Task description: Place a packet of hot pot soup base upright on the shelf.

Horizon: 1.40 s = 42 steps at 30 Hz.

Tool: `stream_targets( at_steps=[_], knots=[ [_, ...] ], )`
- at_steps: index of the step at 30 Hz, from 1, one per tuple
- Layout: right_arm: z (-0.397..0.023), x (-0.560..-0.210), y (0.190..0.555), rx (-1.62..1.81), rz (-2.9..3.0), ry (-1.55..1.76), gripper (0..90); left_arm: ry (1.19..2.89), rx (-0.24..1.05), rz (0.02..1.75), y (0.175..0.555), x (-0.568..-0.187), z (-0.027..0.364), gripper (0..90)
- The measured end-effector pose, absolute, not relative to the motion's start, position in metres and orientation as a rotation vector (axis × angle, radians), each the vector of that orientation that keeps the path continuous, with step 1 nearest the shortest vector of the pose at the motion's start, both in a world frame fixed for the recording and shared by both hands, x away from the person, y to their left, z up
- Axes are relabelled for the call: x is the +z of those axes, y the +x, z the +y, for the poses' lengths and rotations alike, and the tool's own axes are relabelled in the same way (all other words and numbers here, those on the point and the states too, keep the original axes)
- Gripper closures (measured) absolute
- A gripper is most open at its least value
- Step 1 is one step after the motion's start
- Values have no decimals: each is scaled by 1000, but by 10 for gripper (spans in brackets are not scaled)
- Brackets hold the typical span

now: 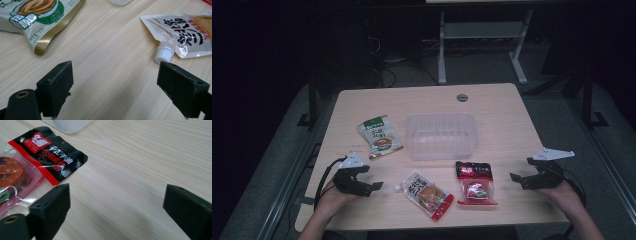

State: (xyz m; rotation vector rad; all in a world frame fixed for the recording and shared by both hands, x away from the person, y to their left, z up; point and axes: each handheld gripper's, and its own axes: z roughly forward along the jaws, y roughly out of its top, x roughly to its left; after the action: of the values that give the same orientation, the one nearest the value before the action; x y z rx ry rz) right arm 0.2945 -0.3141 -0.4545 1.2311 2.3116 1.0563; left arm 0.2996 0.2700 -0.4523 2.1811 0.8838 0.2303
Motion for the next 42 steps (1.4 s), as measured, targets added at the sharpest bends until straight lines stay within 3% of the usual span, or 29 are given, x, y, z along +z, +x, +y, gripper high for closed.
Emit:
stream_targets(
  at_steps=[2, 4, 5, 6, 7, 8, 9, 10, 14, 17, 42],
  knots=[
    [-314, -451, 294, 1069, 2339, 1223, 176, 2177, 221, 885, 299, -452, 268, 132],
    [-312, -448, 293, 1085, 2359, 1201, 335, 2183, 221, 884, 299, -452, 268, 133],
    [-312, -448, 293, 1085, 2359, 1201, 335, 2185, 216, 879, 299, -452, 267, 133],
    [-308, -443, 292, 1111, 2385, 1191, 449, 2192, 210, 879, 298, -452, 266, 133],
    [-308, -443, 292, 1111, 2385, 1191, 449, 2192, 210, 879, 298, -452, 266, 134],
    [-304, -439, 293, 1127, 2409, 1168, 566, 2184, 205, 885, 298, -451, 265, 134],
    [-304, -439, 293, 1127, 2409, 1168, 566, 2184, 205, 885, 298, -451, 265, 134],
    [-299, -436, 294, 1131, 2425, 1136, 664, 2185, 200, 893, 298, -451, 265, 135],
    [-288, -431, 299, 1152, 2462, 1112, 839, 2181, 206, 897, 297, -450, 264, 136],
    [-279, -428, 302, 1160, 2480, 1063, 894, 2171, 202, 893, 295, -448, 264, 136],
    [-213, -437, 350, 1181, 2606, 879, 896, 2167, 162, 887, 296, -448, 263, 136]
  ],
)
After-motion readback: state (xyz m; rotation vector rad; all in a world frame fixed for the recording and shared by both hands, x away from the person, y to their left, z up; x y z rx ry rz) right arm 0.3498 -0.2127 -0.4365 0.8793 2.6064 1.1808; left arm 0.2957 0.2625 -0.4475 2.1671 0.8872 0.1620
